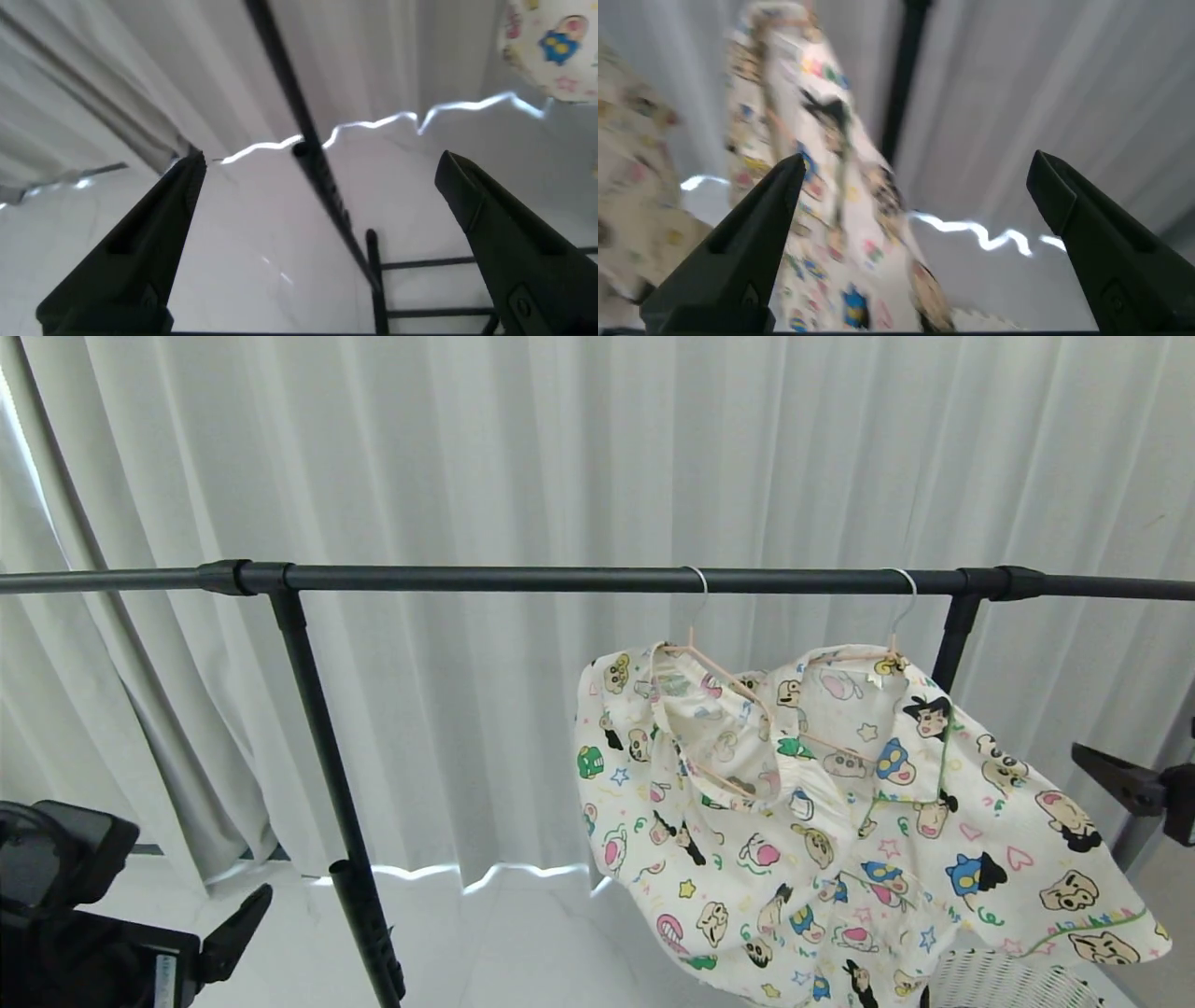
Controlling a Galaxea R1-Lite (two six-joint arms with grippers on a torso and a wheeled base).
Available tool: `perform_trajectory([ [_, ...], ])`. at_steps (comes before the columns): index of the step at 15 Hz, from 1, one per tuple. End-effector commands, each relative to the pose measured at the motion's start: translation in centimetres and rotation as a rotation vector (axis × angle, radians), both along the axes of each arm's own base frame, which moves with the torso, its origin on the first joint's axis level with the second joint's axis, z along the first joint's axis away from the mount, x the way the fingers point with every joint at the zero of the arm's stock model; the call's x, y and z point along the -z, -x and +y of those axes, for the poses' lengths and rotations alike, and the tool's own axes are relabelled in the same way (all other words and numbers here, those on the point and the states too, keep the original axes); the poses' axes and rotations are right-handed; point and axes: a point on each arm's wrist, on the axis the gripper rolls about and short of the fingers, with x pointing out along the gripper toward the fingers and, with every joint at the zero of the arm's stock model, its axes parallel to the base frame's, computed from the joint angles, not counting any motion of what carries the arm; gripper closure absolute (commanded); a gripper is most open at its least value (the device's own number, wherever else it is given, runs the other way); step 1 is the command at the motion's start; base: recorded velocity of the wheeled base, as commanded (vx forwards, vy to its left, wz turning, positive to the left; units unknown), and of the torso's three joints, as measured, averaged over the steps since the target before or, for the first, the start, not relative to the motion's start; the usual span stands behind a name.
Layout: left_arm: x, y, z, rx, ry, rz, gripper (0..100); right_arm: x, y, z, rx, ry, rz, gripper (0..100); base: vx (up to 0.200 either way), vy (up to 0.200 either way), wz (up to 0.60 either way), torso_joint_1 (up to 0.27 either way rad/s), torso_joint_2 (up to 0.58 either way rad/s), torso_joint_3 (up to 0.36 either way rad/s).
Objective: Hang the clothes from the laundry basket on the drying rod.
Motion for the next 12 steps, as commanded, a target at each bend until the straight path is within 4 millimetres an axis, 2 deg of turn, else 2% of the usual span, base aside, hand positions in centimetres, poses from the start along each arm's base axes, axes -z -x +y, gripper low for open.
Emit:
perform_trajectory([
  [1,0.6,3.0,0.6,-0.068,-0.009,-0.082,0,-0.3,2.7,-1.3,0.103,0.026,-0.02,0,-0.2,0.0,0.0,-0.017,0.01,0.002],
  [4,1.9,6.0,0.9,-0.127,-0.024,-0.138,0,0.9,5.3,-1.0,0.105,0.024,0.014,0,-0.2,0.0,0.0,-0.004,0.0,0.002],
  [7,3.6,9.5,1.3,-0.222,-0.052,-0.148,0,3.8,8.2,-0.5,0.069,0.067,0.033,0,-0.2,0.0,0.0,0.002,0.0,0.001],
  [8,3.9,10.1,1.4,-0.23,-0.056,-0.154,0,4.2,8.5,-0.4,0.057,0.073,0.031,0,-0.2,0.0,0.0,0.002,0.0,0.012],
  [9,4.7,11.8,1.5,-0.247,-0.096,-0.195,0,5.8,9.9,-0.1,0.012,0.099,0.03,0,-0.2,0.0,0.0,-0.002,0.0,0.007],
  [12,4.8,13.0,1.6,-0.266,-0.078,-0.327,0,8.9,13.1,0.3,-0.006,0.116,0.034,0,-0.2,0.0,0.0,0.005,0.0,0.007],
])
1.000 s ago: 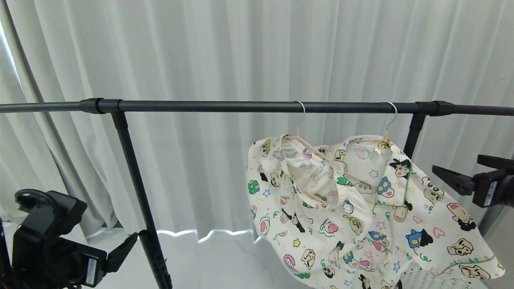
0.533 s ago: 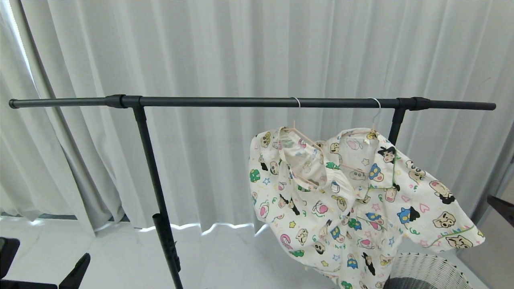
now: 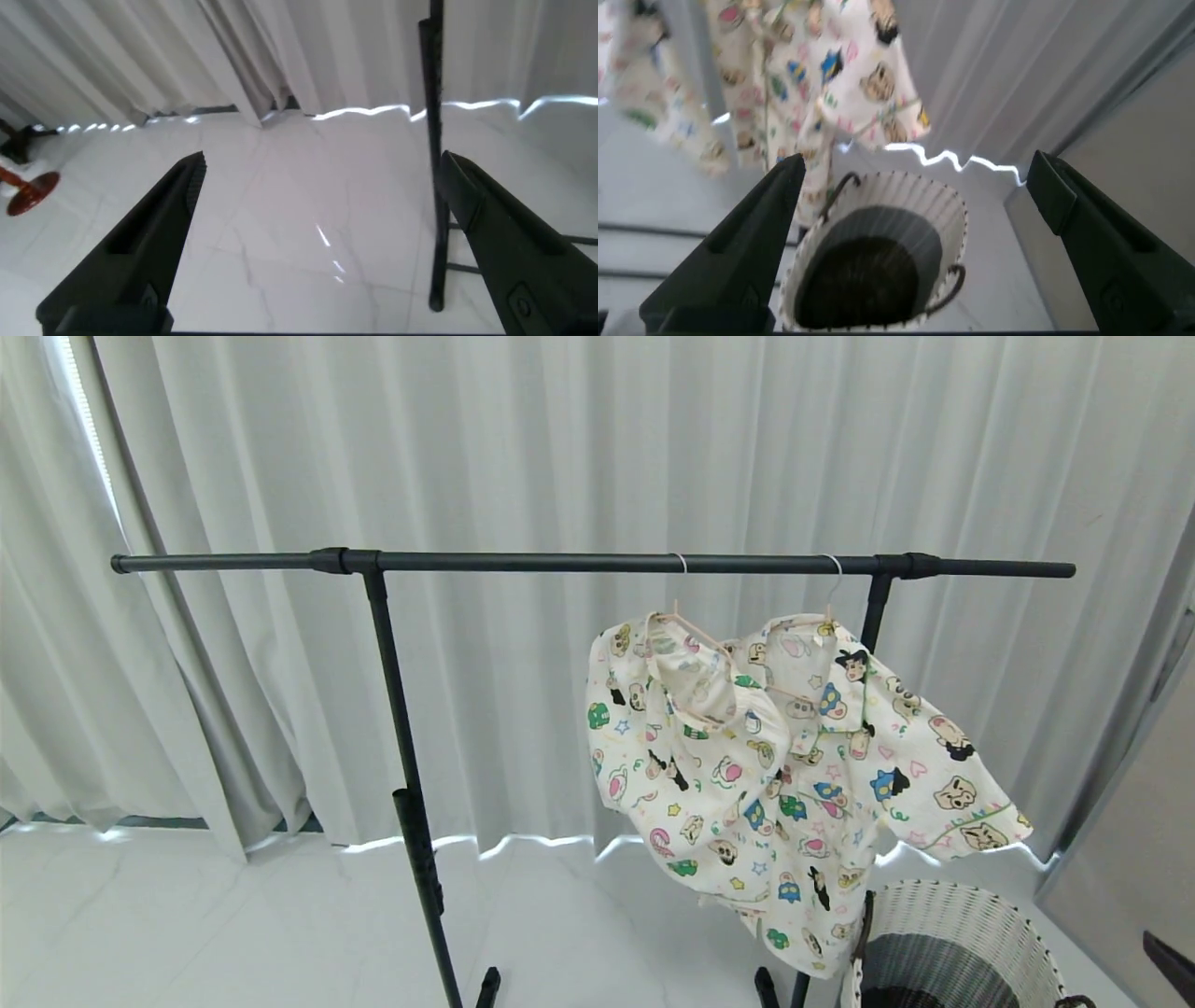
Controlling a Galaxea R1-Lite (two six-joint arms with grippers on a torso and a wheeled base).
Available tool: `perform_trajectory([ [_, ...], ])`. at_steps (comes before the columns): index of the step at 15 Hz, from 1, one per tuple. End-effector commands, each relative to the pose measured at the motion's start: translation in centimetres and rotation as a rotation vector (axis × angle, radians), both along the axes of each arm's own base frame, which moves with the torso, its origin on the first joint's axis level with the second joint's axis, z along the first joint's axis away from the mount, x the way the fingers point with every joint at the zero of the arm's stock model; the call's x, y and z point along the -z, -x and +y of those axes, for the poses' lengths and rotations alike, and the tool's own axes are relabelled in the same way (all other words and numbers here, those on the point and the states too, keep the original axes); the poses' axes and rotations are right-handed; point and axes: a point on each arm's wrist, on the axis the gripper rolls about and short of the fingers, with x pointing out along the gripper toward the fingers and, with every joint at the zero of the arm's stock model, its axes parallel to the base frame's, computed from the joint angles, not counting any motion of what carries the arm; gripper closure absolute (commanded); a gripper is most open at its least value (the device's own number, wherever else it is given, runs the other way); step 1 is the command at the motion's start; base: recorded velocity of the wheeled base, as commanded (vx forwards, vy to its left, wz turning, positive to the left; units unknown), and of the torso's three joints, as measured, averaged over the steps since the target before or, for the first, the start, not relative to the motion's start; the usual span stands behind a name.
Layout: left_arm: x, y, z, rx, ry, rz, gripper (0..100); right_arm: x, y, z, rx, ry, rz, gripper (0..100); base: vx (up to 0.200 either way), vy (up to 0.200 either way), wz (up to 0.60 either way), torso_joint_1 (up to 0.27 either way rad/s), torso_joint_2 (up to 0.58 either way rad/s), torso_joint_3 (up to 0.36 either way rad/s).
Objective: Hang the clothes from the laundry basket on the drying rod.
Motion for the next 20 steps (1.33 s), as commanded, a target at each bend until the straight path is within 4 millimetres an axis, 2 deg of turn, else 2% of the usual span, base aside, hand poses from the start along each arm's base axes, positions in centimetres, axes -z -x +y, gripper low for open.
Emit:
perform_trajectory([
  [1,0.4,2.0,0.2,-0.064,0.001,-0.18,0,3.0,3.9,0.6,-0.019,0.017,-0.056,0,-0.2,0.0,0.0,0.007,0.0,0.007],
  [3,0.6,2.6,0.1,-0.093,-0.011,-0.241,0,4.2,5.4,0.8,-0.056,0.031,-0.068,0,-0.2,0.0,0.0,-0.005,0.0,0.005],
  [5,0.6,2.6,0.1,-0.095,0.006,-0.248,0,5.3,5.3,0.8,-0.052,0.042,-0.072,0,-0.2,0.0,0.0,-0.002,0.0,0.0],
  [8,0.6,2.6,0.0,-0.031,0.016,-0.251,0,5.0,5.4,0.7,-0.017,0.05,-0.111,0,0.0,0.0,0.0,0.0,0.0,0.0],
  [9,0.7,2.5,-0.1,0.006,0.035,-0.256,0,5.1,5.9,0.7,0.023,0.051,-0.17,0,0.0,0.0,0.0,0.0,0.0,0.0],
  [11,0.9,2.3,-0.4,0.137,0.127,-0.294,0,5.1,6.5,0.8,0.046,0.056,-0.235,0,0.0,0.0,0.0,0.0,0.0,0.0],
  [13,0.9,2.2,-0.5,0.172,0.226,-0.318,0,5.1,6.6,0.7,0.079,0.054,-0.251,0,0.0,0.0,0.0,0.0,0.0,0.0],
  [15,0.9,2.2,-0.6,0.2,0.3,-0.327,0,5.1,6.6,0.7,0.077,0.055,-0.248,0,0.0,0.0,0.0,0.0,0.0,0.0],
  [18,0.9,2.2,-0.7,0.233,0.317,-0.324,0,5.1,6.6,0.7,0.075,0.05,-0.246,0,0.0,0.0,0.0,0.0,0.0,0.0],
  [20,1.0,2.2,-0.7,0.229,0.361,-0.33,0,5.2,6.5,0.9,-0.006,-0.026,-0.226,0,0.0,0.0,0.0,0.0,0.0,0.0],
])
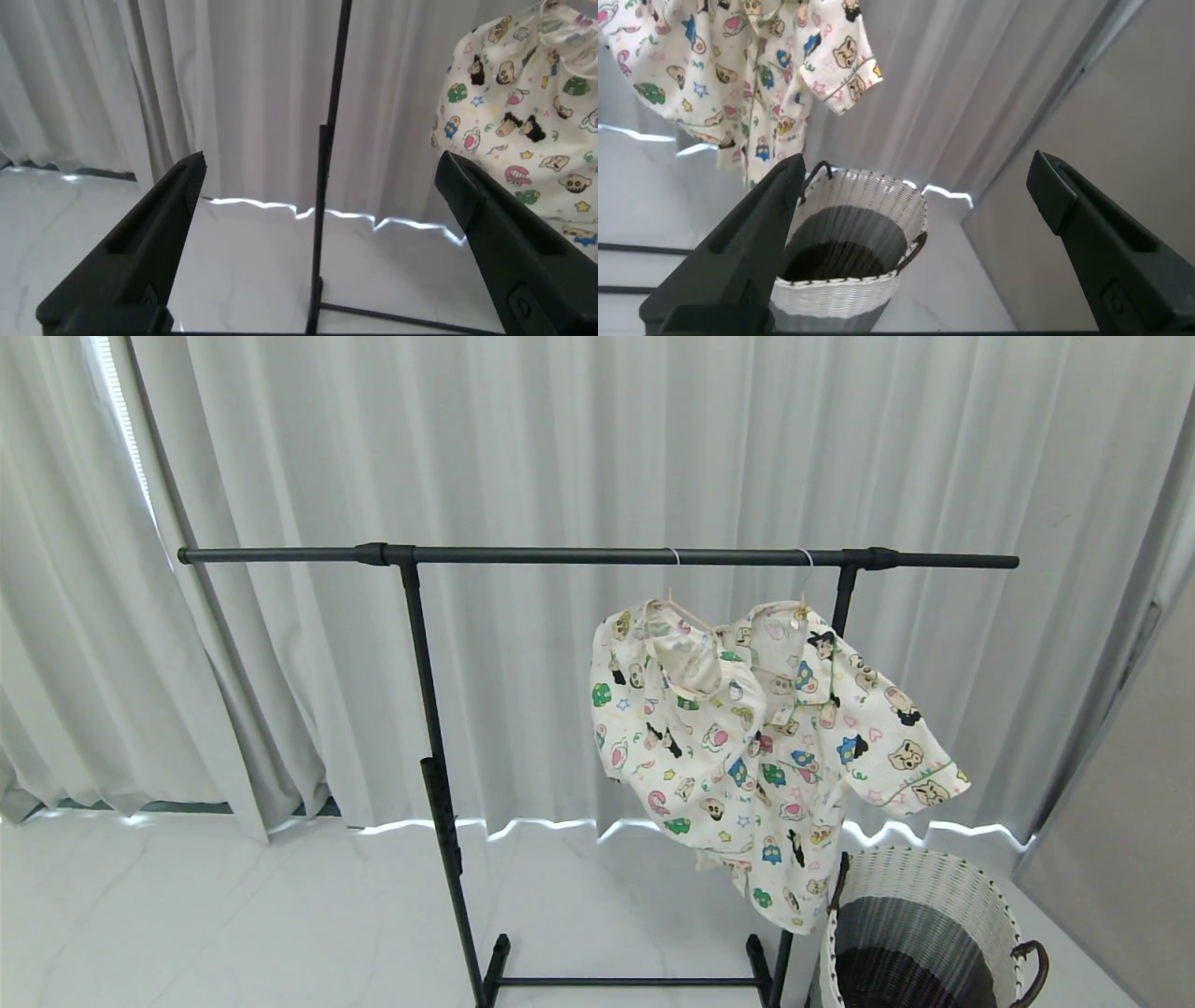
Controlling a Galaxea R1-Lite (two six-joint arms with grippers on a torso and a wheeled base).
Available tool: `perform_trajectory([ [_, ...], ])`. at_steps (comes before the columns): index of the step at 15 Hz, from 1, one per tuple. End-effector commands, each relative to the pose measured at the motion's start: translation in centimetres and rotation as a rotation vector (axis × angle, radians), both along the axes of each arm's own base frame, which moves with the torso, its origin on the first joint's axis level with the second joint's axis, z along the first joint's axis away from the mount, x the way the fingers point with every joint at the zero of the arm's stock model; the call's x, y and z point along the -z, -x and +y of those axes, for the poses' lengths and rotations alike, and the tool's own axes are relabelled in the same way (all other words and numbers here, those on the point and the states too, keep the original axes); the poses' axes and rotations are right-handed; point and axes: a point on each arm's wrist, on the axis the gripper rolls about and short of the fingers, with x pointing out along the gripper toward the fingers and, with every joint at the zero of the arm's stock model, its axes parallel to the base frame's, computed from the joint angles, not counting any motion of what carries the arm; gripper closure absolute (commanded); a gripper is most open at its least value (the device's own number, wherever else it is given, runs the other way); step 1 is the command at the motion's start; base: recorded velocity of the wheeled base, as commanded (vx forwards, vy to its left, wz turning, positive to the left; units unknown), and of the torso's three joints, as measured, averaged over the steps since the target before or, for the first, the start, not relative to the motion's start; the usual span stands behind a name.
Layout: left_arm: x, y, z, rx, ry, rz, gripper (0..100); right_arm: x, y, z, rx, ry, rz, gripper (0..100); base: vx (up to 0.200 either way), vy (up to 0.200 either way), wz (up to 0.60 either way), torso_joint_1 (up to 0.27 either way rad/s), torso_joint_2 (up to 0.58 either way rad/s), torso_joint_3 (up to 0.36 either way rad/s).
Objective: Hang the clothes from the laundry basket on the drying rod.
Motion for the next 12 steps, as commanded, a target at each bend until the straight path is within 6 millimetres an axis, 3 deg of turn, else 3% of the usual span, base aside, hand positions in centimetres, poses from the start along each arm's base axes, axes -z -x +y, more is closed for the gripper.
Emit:
perform_trajectory([
  [1,0.02,0.0,0.0,-0.006,-0.011,0.003,0,0.05,-0.14,0.2,-0.095,-0.056,0.029,0,0.0,0.0,0.0,0.0,0.0,0.0],
  [4,0.33,-0.03,-0.33,0.145,-0.086,0.036,0,0.59,0.04,0.45,-0.188,-0.131,0.115,0,0.0,0.0,0.0,0.0,0.0,0.0],
  [6,0.57,-0.02,-0.34,0.155,-0.069,0.061,0,0.56,0.14,0.48,-0.194,-0.107,0.088,0,0.0,0.0,0.0,0.0,0.0,0.0],
  [7,0.57,-0.02,-0.35,0.153,-0.066,0.061,0,0.51,0.11,0.4,-0.147,-0.075,0.058,0,0.0,0.0,0.0,0.0,0.0,0.0],
  [9,0.57,-0.02,-0.35,0.153,-0.064,0.061,0,-0.03,0.03,-0.21,0.108,-0.071,-0.009,0,0.0,0.0,0.0,0.0,0.0,0.0],
  [12,0.57,-0.02,-0.35,0.153,-0.064,0.061,0,0.94,0.09,-0.39,0.146,-0.16,0.081,0,0.0,0.0,0.0,0.0,0.0,0.0],
])
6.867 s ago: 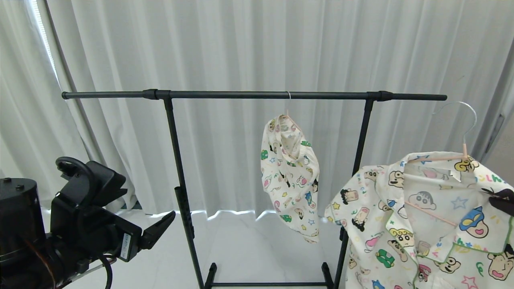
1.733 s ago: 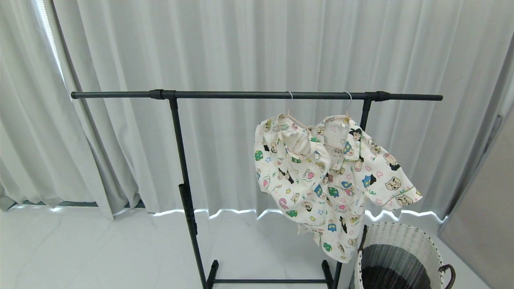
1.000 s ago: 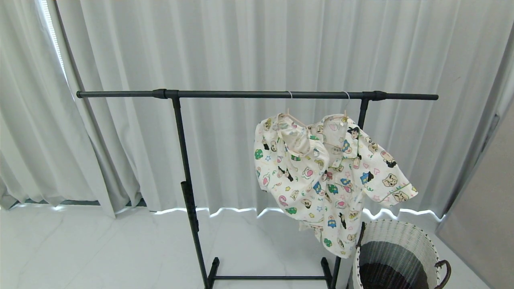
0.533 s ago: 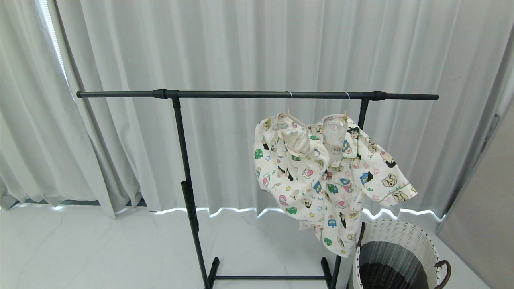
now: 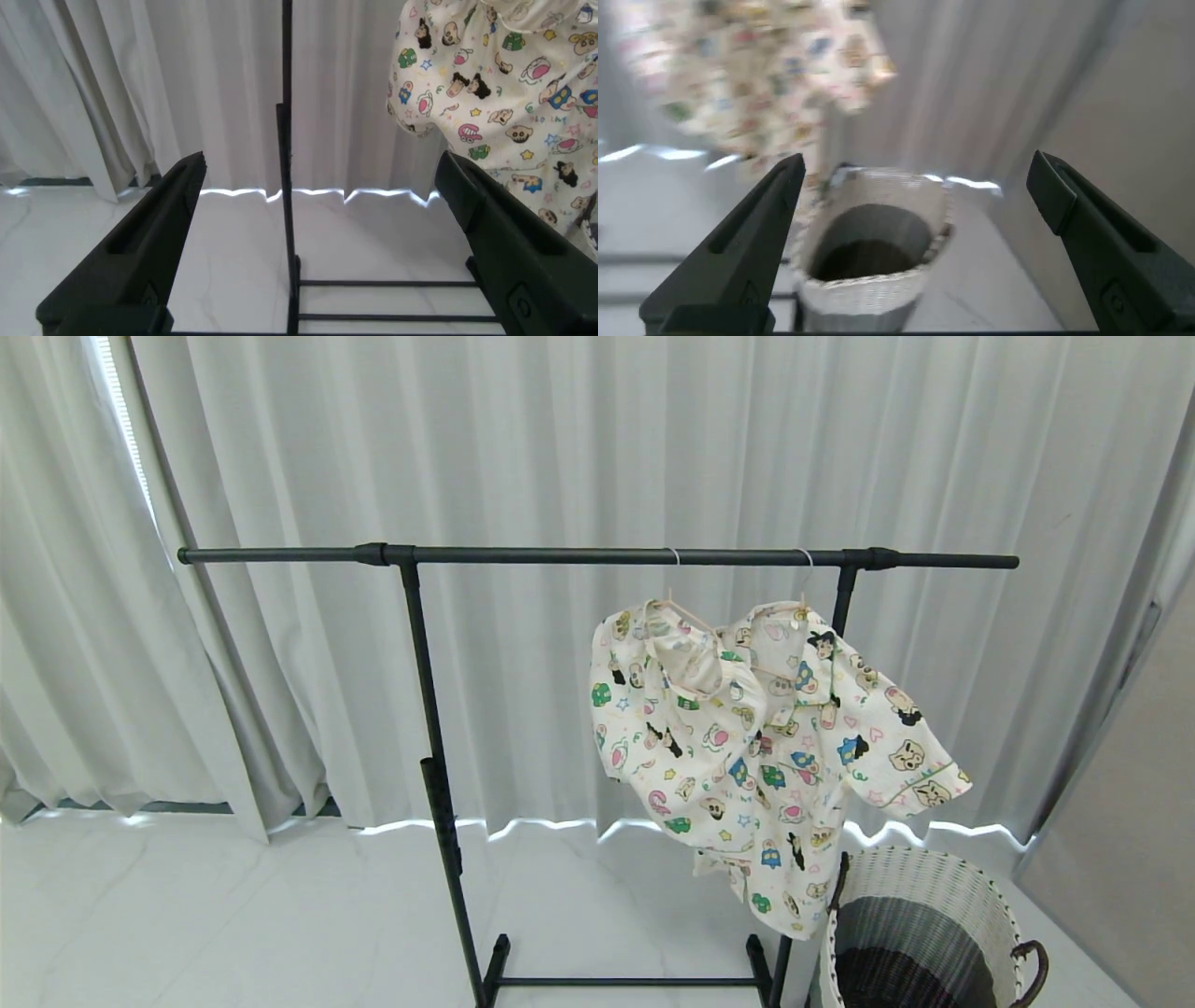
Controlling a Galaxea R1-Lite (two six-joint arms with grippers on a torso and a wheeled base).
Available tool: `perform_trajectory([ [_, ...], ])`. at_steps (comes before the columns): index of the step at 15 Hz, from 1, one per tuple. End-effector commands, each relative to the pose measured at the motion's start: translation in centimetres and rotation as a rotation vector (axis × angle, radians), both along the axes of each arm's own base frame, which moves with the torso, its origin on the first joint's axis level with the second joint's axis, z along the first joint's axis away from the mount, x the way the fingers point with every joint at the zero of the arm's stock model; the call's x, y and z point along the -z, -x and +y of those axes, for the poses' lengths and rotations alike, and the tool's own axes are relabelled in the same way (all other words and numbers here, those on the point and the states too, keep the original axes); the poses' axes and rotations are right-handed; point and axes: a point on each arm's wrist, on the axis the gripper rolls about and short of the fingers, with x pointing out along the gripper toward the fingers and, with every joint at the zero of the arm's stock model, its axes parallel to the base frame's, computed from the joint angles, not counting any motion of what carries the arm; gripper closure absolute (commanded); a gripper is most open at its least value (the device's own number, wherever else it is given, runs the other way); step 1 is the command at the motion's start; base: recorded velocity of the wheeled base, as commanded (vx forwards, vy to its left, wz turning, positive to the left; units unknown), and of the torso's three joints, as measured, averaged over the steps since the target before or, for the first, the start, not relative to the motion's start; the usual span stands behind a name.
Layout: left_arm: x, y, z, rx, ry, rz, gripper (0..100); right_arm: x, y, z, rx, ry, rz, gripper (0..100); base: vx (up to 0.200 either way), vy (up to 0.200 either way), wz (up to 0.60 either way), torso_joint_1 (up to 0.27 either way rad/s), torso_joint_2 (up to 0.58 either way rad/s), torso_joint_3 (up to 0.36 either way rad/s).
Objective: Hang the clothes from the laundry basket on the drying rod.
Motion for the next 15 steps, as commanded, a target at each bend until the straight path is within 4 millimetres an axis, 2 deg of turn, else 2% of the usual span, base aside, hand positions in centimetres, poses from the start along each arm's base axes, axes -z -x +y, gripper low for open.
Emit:
perform_trajectory([
  [1,-0.01,0.0,0.0,0.0,0.0,-0.001,0,0.43,0.0,-0.06,-0.05,-0.035,0.039,0,0.0,0.0,0.0,0.0,0.0,0.0],
  [6,-0.01,0.0,0.0,0.0,0.0,-0.001,0,0.47,0.07,-0.1,-0.077,-0.037,0.034,0,0.0,0.0,0.0,0.0,0.0,0.0],
  [8,-0.01,0.0,0.0,0.0,0.0,-0.001,0,0.49,0.15,-0.31,-0.203,-0.047,0.026,0,0.0,0.0,0.0,0.0,0.0,0.0],
  [15,-0.01,0.0,0.0,0.0,0.0,-0.001,0,0.67,0.78,-0.24,-0.122,-0.1,-0.06,0,0.0,0.0,0.0,0.0,0.0,0.0],
])
